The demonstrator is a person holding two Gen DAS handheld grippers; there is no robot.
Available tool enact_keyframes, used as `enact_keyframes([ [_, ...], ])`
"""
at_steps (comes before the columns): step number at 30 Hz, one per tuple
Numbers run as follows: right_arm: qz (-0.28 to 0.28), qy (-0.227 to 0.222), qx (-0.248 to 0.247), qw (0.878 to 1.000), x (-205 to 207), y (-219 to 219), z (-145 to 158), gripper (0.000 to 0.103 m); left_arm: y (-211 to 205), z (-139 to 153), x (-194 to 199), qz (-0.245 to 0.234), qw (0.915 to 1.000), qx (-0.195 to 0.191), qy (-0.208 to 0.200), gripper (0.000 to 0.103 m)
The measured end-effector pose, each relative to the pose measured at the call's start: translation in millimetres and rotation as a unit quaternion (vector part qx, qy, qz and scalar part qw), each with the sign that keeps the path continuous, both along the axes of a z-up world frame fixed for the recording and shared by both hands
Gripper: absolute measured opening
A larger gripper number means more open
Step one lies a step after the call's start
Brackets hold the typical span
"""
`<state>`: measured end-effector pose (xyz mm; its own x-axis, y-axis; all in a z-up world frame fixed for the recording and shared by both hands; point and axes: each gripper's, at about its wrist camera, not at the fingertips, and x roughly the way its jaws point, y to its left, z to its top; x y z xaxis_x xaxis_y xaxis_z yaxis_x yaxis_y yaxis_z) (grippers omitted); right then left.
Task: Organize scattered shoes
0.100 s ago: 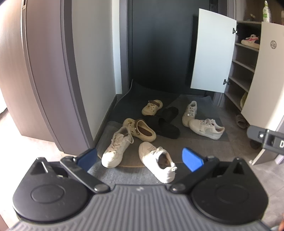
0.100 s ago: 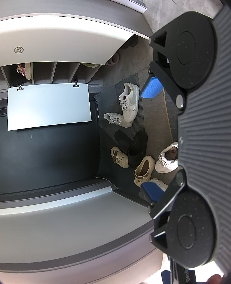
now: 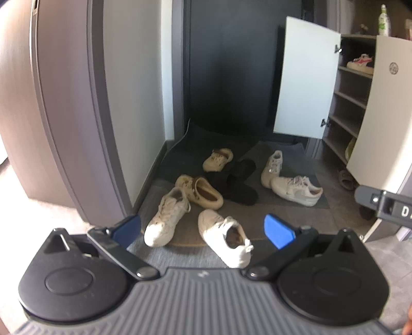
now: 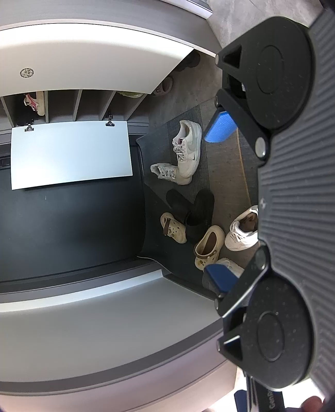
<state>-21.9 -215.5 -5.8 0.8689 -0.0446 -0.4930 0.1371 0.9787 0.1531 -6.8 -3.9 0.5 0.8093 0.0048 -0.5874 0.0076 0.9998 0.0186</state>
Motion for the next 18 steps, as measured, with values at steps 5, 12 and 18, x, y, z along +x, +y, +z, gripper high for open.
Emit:
enact_keyframes([
  [5, -0.004, -0.005, -0.002, 1.000, -1.3, 0.2, -2.9, 0.103, -5.4, 0.7, -9.5, -0.006, 0.9995, -0.006, -0.029, 0.103],
  [12, -0.014, -0.017, -0.014, 1.000, -6.2, 0.1, -1.6, 0.103, 5.5, 13.4, -3.8, -0.029, 0.9983, -0.022, -0.046, 0.103],
  [18, -0.012, -0.037, 0.006, 0.999, -11.6, -16.4, -2.6, 0.103, -7.5, 3.5, -4.1, -0.034, 0.9985, -0.011, -0.040, 0.103],
])
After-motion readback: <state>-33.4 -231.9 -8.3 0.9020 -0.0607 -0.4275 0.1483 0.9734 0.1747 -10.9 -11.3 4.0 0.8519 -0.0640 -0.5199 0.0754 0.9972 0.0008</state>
